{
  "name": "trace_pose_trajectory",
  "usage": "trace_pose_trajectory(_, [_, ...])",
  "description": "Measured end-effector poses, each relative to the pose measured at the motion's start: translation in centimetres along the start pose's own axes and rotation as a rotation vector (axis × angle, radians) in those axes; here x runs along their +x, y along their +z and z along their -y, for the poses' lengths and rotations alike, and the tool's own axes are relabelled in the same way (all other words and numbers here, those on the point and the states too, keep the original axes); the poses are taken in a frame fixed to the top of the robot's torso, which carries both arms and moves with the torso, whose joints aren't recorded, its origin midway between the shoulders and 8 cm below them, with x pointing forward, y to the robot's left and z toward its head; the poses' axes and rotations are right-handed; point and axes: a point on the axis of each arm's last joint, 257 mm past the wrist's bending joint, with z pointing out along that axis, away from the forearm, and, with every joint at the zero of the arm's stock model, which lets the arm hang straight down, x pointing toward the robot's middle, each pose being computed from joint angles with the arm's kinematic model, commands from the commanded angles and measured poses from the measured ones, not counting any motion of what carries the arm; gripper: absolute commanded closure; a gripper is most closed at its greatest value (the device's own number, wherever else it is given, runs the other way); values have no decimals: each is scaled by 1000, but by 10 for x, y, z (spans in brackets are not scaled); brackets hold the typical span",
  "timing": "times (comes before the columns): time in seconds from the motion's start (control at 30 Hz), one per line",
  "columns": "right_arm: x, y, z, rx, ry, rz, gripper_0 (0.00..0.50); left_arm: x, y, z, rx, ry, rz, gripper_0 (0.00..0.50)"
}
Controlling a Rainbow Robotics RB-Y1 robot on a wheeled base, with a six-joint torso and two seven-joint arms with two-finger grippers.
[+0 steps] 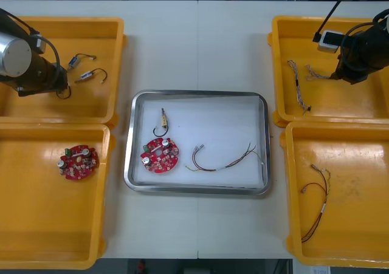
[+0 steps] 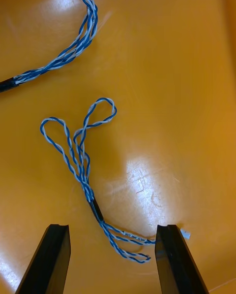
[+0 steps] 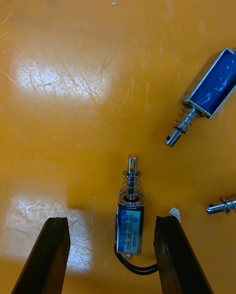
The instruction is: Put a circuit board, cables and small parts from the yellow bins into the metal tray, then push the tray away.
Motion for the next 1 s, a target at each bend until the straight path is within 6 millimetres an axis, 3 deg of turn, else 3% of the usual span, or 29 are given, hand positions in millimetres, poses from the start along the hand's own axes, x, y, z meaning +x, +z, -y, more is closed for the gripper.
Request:
trace_pose_trajectory(0.27, [0, 10, 4, 37, -8, 9, 0, 6, 3, 0, -7, 14, -11, 0])
trace_pose_trajectory(0.63, [21, 28, -10, 16, 7, -30, 0, 12, 7, 1, -14, 31, -21, 0])
trace_pose_trajectory(1.0, [27, 34, -19, -13, 34, -40, 0, 3, 8, 3, -8, 40, 15, 0])
